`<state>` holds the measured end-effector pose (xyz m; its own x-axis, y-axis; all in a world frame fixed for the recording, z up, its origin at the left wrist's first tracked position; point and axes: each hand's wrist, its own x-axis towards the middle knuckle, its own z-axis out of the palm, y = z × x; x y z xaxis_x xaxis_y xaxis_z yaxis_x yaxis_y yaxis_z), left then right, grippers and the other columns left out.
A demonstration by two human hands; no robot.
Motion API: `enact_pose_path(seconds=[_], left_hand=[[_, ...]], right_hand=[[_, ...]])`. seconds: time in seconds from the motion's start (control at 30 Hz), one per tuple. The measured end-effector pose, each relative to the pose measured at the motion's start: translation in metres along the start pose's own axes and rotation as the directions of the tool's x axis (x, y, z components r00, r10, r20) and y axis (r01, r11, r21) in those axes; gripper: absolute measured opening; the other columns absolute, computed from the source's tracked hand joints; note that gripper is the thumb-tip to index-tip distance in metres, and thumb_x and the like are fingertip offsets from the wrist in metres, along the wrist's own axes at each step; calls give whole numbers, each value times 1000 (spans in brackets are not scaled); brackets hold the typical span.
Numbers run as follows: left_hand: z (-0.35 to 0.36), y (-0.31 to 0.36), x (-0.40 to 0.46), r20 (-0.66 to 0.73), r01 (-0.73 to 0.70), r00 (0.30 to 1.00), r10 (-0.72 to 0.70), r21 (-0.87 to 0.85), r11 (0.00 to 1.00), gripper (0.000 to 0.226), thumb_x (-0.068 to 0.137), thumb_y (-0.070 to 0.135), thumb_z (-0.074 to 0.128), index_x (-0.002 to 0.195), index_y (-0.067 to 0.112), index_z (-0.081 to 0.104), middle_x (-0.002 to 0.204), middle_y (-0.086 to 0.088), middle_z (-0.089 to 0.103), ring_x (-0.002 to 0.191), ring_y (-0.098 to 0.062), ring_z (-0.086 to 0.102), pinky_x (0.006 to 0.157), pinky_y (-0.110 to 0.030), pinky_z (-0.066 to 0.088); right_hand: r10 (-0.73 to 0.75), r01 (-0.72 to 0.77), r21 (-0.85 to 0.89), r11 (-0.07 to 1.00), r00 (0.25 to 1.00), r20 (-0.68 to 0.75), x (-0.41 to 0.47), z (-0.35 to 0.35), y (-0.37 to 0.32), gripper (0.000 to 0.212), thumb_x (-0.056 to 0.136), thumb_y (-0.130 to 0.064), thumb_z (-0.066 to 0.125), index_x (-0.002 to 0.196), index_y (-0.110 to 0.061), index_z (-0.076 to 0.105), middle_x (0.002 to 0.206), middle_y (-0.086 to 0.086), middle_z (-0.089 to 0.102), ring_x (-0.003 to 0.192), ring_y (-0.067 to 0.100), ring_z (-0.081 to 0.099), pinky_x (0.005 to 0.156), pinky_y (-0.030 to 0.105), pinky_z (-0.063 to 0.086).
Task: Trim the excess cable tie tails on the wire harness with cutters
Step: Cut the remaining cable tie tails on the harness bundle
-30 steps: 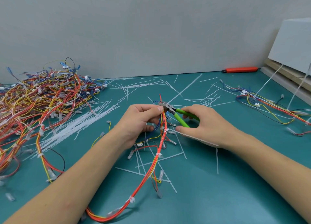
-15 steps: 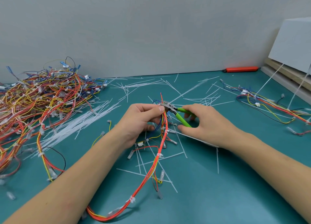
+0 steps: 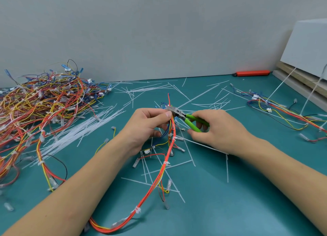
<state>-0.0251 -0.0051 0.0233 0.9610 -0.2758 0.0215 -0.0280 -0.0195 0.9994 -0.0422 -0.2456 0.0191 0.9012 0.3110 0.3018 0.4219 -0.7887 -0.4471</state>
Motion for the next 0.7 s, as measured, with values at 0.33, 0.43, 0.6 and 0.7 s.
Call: enact_pose_path(seconds=[0.33, 0.43, 0.6, 0.7], left_hand=[[2, 0, 0, -25, -3, 1000, 3, 17, 1000, 13, 92, 22, 74, 97, 12, 82, 75, 0, 67, 73, -13, 56, 57, -23, 47], [0, 0, 1, -24, -7, 1000, 7, 0, 1000, 13, 92, 22, 74, 98, 13, 82, 75, 2, 66, 73, -13, 56, 58, -23, 46], [1, 1, -1, -29, -12, 999, 12, -3, 1000, 12, 92, 21, 74, 96, 12, 81, 74, 2, 67, 72, -13, 56, 57, -23, 46], [4, 0, -1, -39, 2, 999, -2, 3, 1000, 14, 93, 20, 73, 99, 10, 81, 74, 3, 67, 71, -13, 55, 57, -24, 45]], right_hand=[[-16, 15, 62, 998, 1000, 11, 0, 0, 1, 40, 83, -50, 75, 119, -32, 68, 97, -15, 65, 90, 8, 59, 85, 31, 51], [29, -26, 98, 995, 999, -29, 1, 0, 4, 16, 83, -43, 78, 94, -35, 70, 72, -15, 61, 67, 10, 55, 69, 37, 54], [35, -34, 93, 995, 999, -4, 1, 2, 3, 25, 85, -45, 77, 106, -35, 70, 84, -16, 64, 81, 11, 60, 78, 38, 54], [-16, 16, -24, 1000, 1000, -17, 1, 2, 2, 54, 86, -46, 74, 134, -25, 63, 115, -9, 66, 110, 14, 55, 99, 32, 46]])
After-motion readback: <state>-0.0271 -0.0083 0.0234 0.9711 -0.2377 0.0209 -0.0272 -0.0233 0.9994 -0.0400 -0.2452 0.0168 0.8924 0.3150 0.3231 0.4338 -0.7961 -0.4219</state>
